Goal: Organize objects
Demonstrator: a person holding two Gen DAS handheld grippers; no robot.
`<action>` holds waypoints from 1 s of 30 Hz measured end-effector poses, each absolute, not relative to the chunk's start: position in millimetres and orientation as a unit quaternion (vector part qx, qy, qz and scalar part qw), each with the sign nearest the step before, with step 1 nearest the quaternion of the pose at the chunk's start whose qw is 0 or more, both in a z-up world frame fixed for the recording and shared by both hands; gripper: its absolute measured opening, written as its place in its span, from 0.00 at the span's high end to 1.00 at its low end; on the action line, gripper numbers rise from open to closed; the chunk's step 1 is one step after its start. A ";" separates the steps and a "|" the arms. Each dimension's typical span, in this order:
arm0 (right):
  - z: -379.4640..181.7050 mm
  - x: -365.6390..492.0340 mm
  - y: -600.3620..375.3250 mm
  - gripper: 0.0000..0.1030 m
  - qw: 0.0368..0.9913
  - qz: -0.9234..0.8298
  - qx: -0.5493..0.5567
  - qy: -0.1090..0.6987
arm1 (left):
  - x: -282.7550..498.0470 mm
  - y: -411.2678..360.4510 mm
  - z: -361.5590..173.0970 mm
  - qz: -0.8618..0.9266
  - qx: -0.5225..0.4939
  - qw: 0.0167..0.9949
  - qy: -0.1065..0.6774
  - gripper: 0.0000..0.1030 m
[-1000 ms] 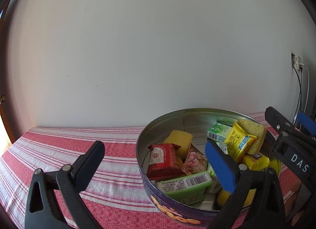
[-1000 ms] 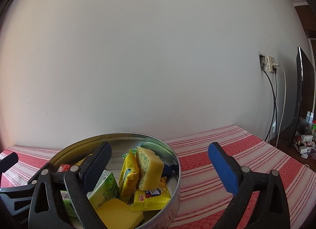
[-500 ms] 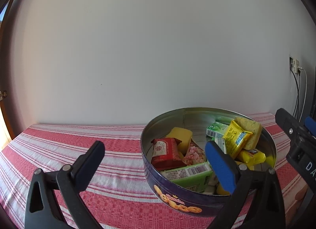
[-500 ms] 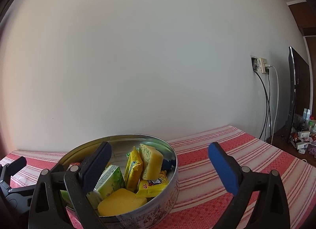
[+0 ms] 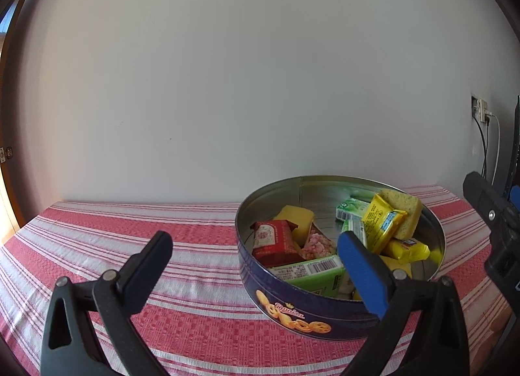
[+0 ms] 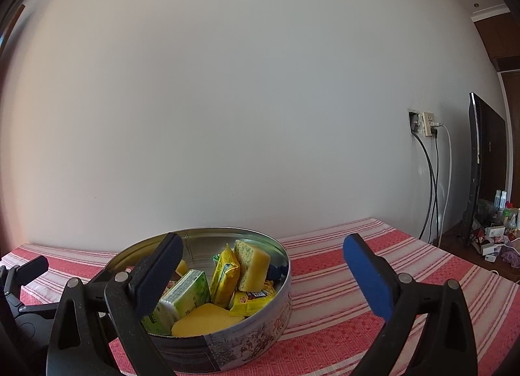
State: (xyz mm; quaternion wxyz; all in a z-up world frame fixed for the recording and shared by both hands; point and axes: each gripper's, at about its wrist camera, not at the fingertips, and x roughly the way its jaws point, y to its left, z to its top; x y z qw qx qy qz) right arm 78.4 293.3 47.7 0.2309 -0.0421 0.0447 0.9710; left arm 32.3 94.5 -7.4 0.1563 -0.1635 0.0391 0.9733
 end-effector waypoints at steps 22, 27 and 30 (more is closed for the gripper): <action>49.0 87.2 279.7 0.01 0.232 0.972 -0.017 0.017 | 38.6 89.8 -8.4 0.975 -0.154 0.155 0.032 0.00; 49.1 87.1 276.8 0.01 0.236 0.972 -0.017 0.013 | 40.1 86.5 -8.6 0.974 -0.158 0.160 0.032 0.00; 48.6 87.0 277.5 0.01 0.234 0.972 -0.017 0.014 | 40.8 87.0 -8.1 0.974 -0.158 0.160 0.034 0.00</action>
